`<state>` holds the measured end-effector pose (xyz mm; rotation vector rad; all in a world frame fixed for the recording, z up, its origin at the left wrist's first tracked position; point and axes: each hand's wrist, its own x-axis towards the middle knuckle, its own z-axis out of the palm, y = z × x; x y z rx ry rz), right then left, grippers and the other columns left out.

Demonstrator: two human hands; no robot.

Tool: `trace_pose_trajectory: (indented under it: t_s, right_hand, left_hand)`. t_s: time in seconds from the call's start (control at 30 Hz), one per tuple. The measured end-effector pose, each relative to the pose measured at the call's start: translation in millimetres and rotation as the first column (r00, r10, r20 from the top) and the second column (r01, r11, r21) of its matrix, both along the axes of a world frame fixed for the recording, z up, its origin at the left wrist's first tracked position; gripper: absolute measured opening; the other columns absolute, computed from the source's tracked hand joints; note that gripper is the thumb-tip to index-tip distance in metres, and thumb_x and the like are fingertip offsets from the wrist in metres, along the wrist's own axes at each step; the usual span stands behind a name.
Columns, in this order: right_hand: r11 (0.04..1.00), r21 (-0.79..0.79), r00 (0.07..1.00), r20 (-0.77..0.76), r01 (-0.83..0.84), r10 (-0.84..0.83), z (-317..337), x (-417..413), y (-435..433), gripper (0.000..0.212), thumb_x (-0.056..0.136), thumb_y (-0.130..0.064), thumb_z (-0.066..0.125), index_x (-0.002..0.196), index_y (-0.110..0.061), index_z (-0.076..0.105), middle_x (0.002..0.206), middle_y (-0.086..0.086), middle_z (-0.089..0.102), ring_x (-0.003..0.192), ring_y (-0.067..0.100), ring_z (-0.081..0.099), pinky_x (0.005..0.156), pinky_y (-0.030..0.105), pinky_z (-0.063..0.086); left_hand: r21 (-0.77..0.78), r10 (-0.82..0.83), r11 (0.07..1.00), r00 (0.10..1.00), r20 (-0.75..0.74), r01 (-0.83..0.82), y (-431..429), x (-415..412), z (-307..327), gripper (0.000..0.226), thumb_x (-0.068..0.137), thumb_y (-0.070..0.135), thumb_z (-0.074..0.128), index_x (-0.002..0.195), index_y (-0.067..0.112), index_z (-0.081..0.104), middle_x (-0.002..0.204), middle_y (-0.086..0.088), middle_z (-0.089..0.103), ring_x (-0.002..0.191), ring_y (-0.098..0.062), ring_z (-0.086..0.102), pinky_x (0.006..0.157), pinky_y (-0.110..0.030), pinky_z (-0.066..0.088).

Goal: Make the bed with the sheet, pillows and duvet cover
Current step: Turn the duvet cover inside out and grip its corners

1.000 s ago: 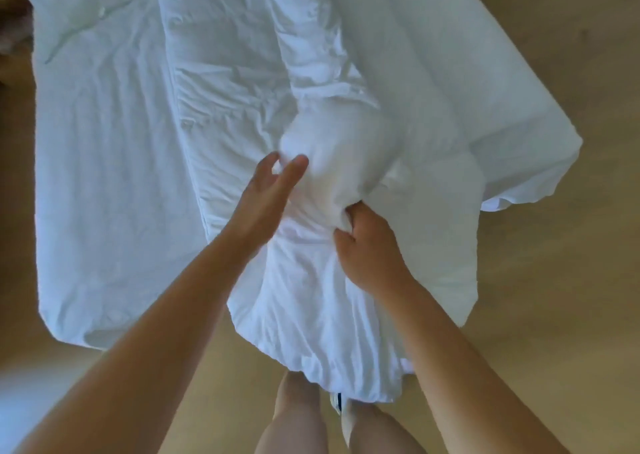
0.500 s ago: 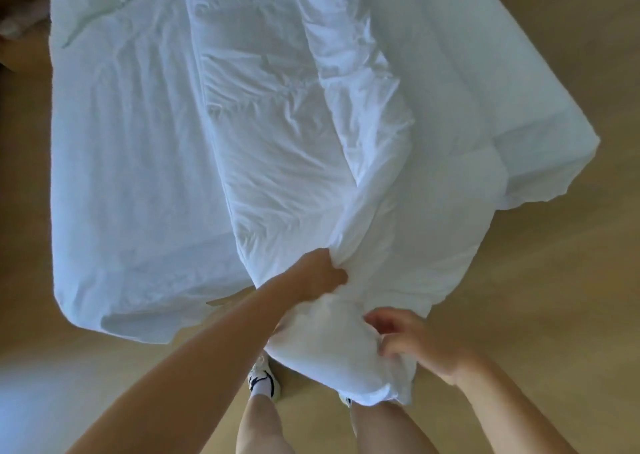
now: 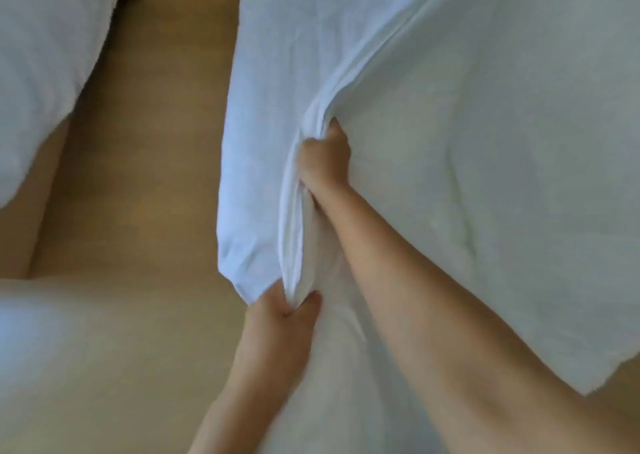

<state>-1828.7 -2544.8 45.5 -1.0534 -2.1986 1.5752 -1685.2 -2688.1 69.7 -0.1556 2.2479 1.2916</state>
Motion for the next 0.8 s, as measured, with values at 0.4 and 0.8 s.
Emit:
trace_pose_trajectory:
  t_s: [0.4, 0.8]
  right_hand:
    - [0.636, -0.309, 0.443, 0.507, -0.708, 0.740, -141, -12, -178, 0.070, 0.086, -0.015, 0.041, 0.149, -0.030, 0.016, 0.146, 0.005, 0.037, 0.129, 0.025, 0.041, 0.105, 0.034, 0.037]
    - [0.863, 0.485, 0.726, 0.644, -0.142, -0.242, -136, 105, 108, 0.082, 0.077, -0.037, 0.067, 0.144, -0.012, 0.028, 0.146, 0.017, 0.027, 0.133, 0.033, 0.025, 0.103, 0.044, 0.026]
  left_hand:
    - [-0.289, 0.029, 0.950, 0.888, 0.458, 0.118, -166, -19, -167, 0.047, 0.081, 0.028, 0.063, 0.124, 0.015, 0.047, 0.111, -0.005, 0.064, 0.101, -0.027, 0.060, 0.080, -0.031, 0.047]
    - [-0.452, -0.025, 0.884, 0.976, 0.214, 0.121, 9, -49, -151, 0.081, 0.089, 0.031, 0.054, 0.150, 0.015, 0.005, 0.156, -0.013, 0.001, 0.143, -0.032, 0.006, 0.114, -0.043, 0.017]
